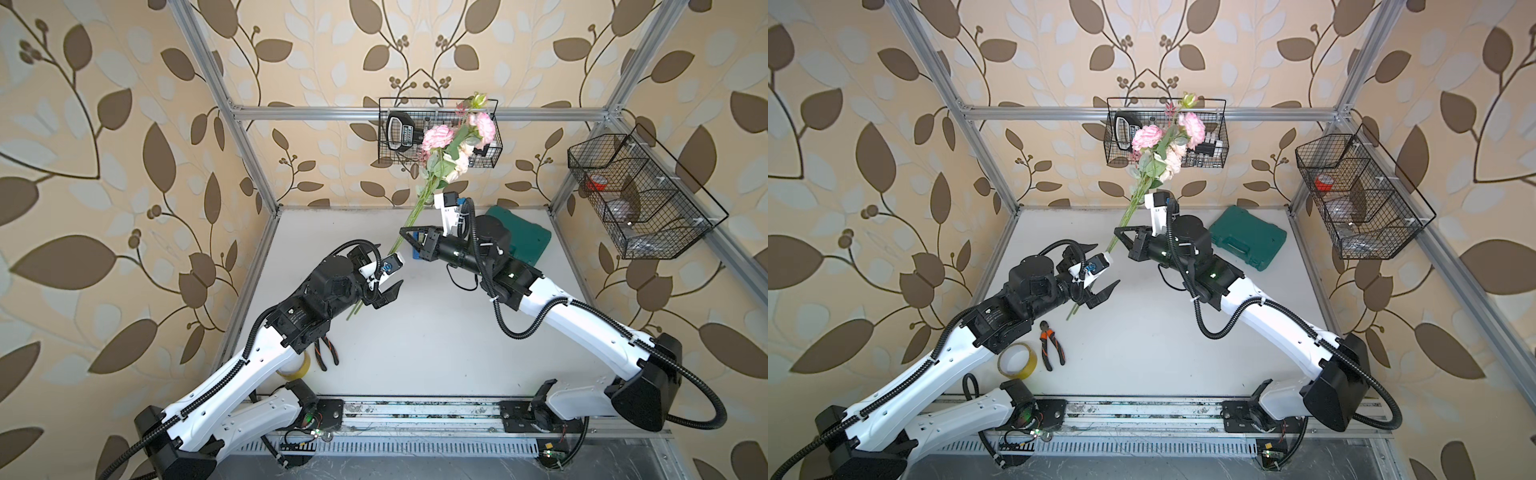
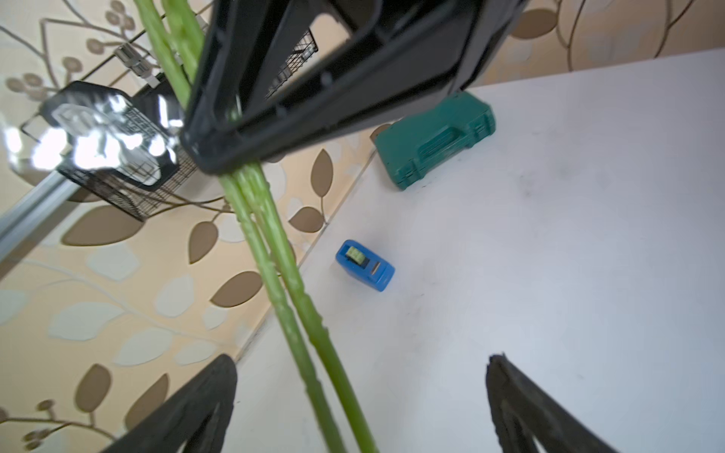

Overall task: Wrap bouquets with tape
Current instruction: Wrap the tape around the bouquet.

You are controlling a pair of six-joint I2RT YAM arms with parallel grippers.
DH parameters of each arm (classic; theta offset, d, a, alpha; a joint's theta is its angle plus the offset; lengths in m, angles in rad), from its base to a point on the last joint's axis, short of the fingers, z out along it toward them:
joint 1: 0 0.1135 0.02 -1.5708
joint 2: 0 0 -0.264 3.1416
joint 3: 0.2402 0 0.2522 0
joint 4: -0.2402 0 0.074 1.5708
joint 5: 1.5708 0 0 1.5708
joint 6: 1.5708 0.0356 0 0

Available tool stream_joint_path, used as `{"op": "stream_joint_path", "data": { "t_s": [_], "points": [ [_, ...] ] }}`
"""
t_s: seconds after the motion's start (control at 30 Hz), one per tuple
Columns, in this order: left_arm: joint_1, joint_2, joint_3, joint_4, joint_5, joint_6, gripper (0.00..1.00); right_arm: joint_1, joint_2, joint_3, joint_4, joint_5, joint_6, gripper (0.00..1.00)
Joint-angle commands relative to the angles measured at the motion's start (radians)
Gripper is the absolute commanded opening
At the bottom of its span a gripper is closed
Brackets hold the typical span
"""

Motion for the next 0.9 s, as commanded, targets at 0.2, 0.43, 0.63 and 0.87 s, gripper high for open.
{"op": "stream_joint_path", "data": {
  "t_s": [0.2, 0.43, 0.63, 0.87],
  "points": [
    [0.163, -0.011, 0.062, 0.124, 0.651, -0.342, 0.7, -0.062, -0.109, -0.081, 0.091, -0.403, -0.226, 0.0],
    [0.163, 0.039, 0.09, 0.104, 0.864, -0.327, 0.39, -0.061, -0.115, -0.084, 0.157, -0.495, -0.241, 0.0],
    [0.163, 0.033, 0.035, 0.318, 0.889, -0.478, 0.16, -0.061, -0.125, -0.096, 0.206, -0.524, -0.225, 0.0],
    [0.16, 0.023, 0.055, 0.237, 0.771, -0.4, 0.0, -0.031, -0.145, -0.094, 0.119, -0.121, -0.188, 0.32]
  ]
}}
